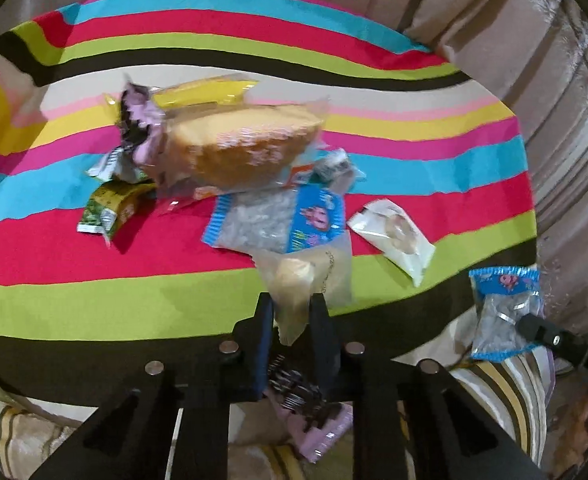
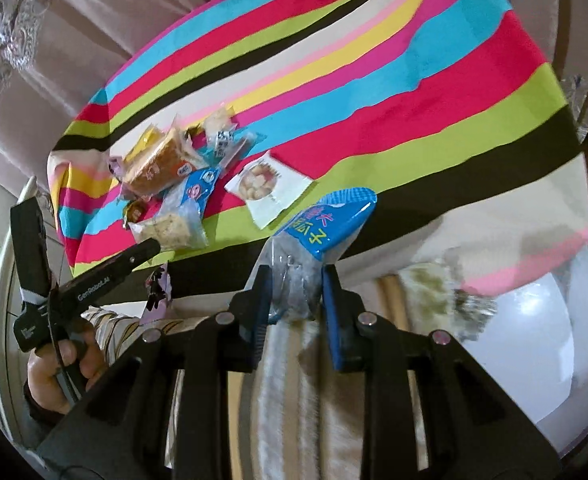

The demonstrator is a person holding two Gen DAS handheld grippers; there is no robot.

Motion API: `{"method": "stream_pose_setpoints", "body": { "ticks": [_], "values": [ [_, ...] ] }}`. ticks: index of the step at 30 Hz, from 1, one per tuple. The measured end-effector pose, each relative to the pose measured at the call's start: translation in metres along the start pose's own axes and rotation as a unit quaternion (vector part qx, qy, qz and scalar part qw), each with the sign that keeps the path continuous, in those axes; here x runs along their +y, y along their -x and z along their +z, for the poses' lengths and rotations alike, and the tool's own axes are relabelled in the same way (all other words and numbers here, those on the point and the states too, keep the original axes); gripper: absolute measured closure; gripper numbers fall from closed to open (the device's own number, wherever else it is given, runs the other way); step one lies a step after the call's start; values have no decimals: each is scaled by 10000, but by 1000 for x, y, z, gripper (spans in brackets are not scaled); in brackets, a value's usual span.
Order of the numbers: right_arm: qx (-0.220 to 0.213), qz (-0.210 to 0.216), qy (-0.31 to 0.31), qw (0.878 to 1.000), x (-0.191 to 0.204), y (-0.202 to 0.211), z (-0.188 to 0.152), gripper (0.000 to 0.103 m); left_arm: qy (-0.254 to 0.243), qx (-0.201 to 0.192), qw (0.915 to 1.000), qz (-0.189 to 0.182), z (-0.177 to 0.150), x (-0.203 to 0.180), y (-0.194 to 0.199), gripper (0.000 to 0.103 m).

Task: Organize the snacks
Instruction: 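Carry the blue bag into the white box and open the right gripper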

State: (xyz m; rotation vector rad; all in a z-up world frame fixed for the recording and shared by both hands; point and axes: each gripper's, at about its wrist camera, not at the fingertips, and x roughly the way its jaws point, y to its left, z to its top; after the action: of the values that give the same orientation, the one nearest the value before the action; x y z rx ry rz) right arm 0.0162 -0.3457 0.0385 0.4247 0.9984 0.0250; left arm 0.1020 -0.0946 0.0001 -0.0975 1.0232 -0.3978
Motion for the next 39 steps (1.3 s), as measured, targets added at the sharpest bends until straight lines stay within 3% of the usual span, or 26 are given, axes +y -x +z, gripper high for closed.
{"method": "stream_pose_setpoints", "body": {
  "ticks": [7, 15, 25, 30, 34, 35, 37, 39],
  "values": [
    [-199, -51, -256, 9995, -28, 25, -5, 75, -145, -15, 9994, -328, 0, -16, 2, 85],
    [-443, -369, -591, 9966, -74, 62, -13, 75, -419, -192, 9932, -1068, -2, -66, 13, 86],
    [-416, -1232, -1145, 9849, -143, 82, -44, 75, -1203, 151, 9739, -1922, -27, -163, 15, 85],
    [-341, -1406, -1414, 9793, -169, 85, -58, 74, -1617, 426, 9608, -2211, -46, -205, 13, 85],
    [-183, -1627, -1452, 9758, -178, 82, -64, 67, -1802, 695, 9531, -2330, -59, -225, 10, 74],
    [-183, -1662, -1455, 9751, -178, 82, -65, 58, -1849, 679, 9533, -2289, -61, -227, 11, 70],
    [-207, -1736, -1424, 9743, -178, 82, -66, 41, -1797, 619, 9562, -2224, -60, -226, 13, 51],
    [-248, -1784, -1355, 9743, -174, 82, -65, 37, -1570, 540, 9613, -2199, -57, -216, 16, 44]
  ]
}}
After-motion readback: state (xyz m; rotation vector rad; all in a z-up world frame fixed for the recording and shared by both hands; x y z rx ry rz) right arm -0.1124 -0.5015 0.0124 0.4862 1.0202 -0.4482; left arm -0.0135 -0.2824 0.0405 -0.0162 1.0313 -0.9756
